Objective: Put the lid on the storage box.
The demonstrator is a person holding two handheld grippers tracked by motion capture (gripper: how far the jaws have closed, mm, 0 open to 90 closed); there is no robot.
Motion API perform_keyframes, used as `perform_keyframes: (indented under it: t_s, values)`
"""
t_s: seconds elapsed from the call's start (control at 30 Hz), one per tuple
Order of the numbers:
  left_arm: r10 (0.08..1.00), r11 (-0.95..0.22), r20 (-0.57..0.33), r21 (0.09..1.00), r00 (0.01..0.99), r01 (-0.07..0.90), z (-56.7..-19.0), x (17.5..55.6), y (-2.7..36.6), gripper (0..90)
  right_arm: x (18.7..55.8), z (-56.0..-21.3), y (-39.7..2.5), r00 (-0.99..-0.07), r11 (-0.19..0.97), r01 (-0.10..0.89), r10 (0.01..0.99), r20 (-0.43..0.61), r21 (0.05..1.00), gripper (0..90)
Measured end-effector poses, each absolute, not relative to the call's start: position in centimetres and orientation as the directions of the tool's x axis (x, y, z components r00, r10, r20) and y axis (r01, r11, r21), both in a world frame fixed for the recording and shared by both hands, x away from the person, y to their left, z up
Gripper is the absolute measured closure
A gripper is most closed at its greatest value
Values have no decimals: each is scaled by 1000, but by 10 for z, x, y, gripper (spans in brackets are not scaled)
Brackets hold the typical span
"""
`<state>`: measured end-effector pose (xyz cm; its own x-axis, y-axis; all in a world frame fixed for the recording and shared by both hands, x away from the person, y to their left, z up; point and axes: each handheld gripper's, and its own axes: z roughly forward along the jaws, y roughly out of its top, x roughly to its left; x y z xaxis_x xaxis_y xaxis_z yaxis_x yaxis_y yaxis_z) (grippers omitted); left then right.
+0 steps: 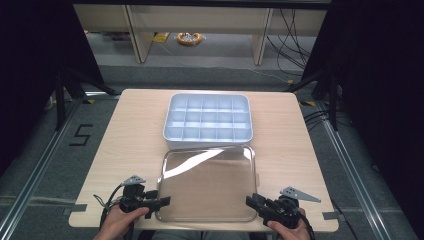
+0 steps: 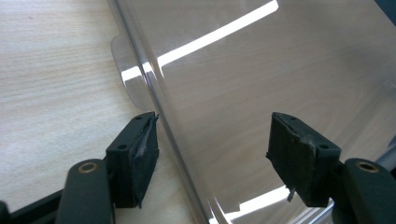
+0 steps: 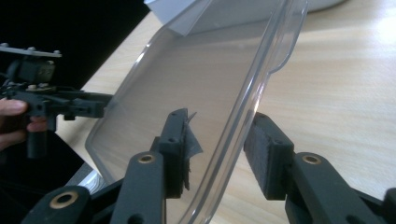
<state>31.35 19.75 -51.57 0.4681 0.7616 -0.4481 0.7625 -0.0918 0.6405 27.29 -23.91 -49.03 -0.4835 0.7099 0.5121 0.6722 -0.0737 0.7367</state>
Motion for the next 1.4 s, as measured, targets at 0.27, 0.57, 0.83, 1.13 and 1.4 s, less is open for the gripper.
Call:
perform_keyframes:
  t_s: [0.27,0.57,0.83,1.13,1.4]
  values:
    - [760,-70,-465,636,454,769,-516,314,199,292,269,-488,-237,-506,-50,657,711,489,752,625]
    - [751,-25,-509,613,420,790,-517,315,208,487,274,-496,-241,-505,-6,654,741,443,756,646]
    - [763,-84,-427,680,486,729,-507,311,208,547,275,-498,-241,-483,-22,670,746,458,742,667]
    - [774,-109,-380,708,507,697,-503,308,204,553,275,-498,-238,-426,-33,700,782,454,714,669]
    - [781,-124,-355,719,514,684,-500,308,202,551,276,-498,-237,-431,-34,691,782,450,722,670]
